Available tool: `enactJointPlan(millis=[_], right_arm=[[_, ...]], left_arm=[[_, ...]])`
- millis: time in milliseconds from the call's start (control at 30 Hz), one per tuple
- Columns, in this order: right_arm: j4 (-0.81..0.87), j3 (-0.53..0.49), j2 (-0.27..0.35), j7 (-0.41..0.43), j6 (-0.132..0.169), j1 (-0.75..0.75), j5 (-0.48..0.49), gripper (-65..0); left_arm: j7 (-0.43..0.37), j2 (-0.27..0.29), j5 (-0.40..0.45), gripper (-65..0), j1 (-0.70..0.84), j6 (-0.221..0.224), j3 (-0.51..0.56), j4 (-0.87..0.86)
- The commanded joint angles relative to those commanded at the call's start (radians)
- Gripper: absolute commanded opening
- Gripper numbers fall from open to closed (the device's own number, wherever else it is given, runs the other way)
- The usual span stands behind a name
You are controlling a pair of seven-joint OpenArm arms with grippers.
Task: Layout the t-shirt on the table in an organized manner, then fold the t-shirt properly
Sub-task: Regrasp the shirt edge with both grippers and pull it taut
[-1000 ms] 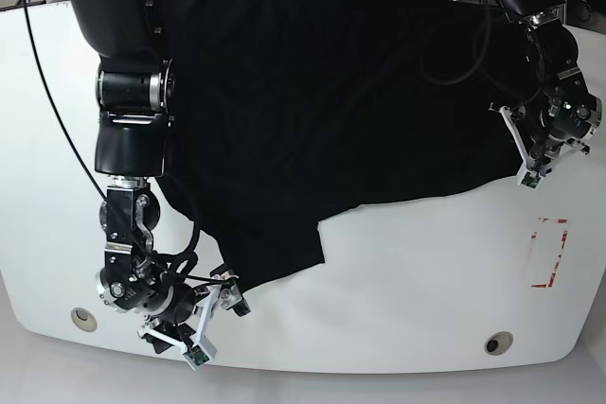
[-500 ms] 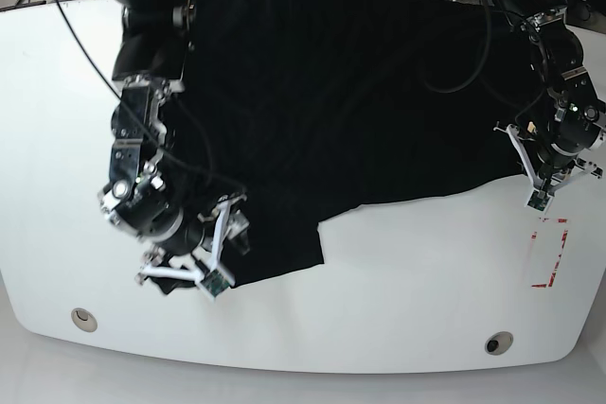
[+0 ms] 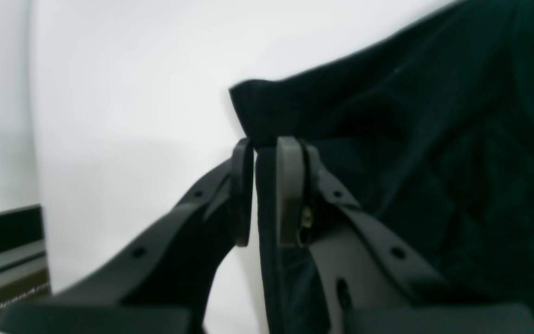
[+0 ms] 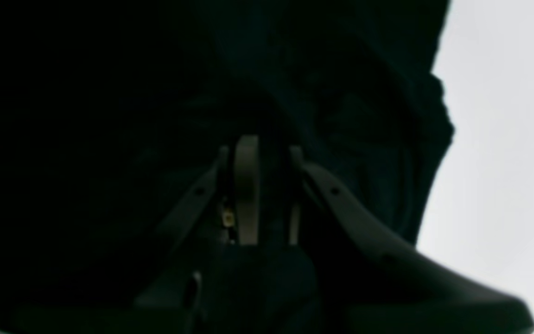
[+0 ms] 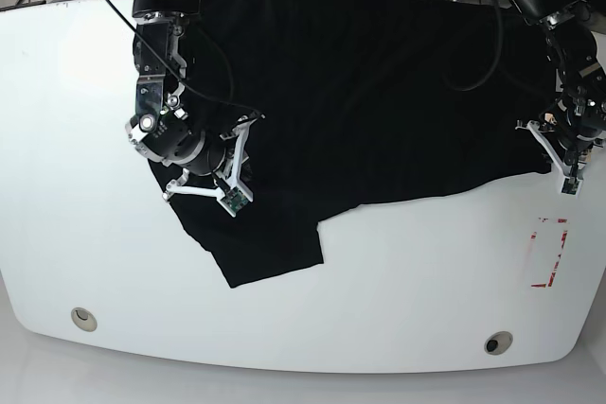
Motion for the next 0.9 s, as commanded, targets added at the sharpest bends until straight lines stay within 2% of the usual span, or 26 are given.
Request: enactJointPlan(millis=[133, 267, 367, 567, 767, 900], right_arm=[[-0.012, 0.002, 0.002, 0.005, 0.0, -0.006, 0.0, -57.5], [-0.084, 0.002, 0.003, 0.058, 0.0, -0.006, -0.005, -57.7], [-0.184, 0.002, 0.008, 0.135, 0.0, 0.002, -0.008, -57.7], [-0.394, 0.002, 0.057, 0.273, 0.0, 0.055, 0.0, -57.7], [-0.597, 0.003, 0.103, 0.379, 0.0, 0.14, 0.0, -57.7], [-0.727, 0.003, 0.137, 0.46, 0.0, 0.206, 0.0, -57.5]], left_arm=[[-0.037, 0.0, 0.0, -56.8, -0.029, 0.0, 0.002, -0.11], [-0.115, 0.002, 0.0, -56.8, -0.068, 0.002, 0.003, -0.238], [-0.17, 0.002, 0.0, -56.8, -0.1, 0.005, 0.041, -0.354], [-0.258, -0.002, 0.0, -56.8, -0.155, 0.006, 0.087, -0.502], [-0.365, -0.023, 0.0, -56.8, -0.216, 0.006, 0.172, -0.646], [-0.442, -0.025, 0.0, -56.8, -0.261, 0.008, 0.19, -0.736]])
